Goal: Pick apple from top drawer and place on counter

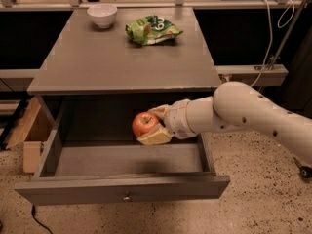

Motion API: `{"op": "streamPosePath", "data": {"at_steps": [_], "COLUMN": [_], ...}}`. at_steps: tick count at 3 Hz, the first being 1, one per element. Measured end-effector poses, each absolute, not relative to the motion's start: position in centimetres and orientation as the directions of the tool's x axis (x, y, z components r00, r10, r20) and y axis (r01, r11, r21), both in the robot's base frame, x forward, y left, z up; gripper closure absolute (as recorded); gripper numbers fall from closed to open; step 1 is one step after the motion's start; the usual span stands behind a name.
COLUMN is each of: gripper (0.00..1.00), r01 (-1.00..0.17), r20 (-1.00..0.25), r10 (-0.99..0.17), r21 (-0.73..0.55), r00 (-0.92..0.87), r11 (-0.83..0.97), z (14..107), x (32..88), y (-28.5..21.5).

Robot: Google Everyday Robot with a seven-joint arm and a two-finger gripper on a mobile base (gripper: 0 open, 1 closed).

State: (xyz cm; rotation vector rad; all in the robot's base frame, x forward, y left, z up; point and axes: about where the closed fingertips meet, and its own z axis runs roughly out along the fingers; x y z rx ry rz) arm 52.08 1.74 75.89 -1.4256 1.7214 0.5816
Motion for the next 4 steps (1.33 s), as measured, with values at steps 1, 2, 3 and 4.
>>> {"op": "streamPosePath", "data": {"at_steps": [1,2,3,4], "gripper": [1.0,1.0,1.0,1.0], "r01": [-0.948,-0.929,-0.911,-0.902], "r20": [-0.792,-0.759,-0.731,-0.734], "r10": [-0.61,-0.651,-0.682,-0.676], "r21": [-0.18,-0.25,-0.288,-0.246], "r00": [-0.019,0.012,0.009,-0.066], "r11": [0.263,0.274,0.297,0.355], "z": [78.2,83.6,88.4,90.6], "x": [52.1,52.6,54.3,60.0], "y": [1.1,-0.8,-2.1,-2.7]}}
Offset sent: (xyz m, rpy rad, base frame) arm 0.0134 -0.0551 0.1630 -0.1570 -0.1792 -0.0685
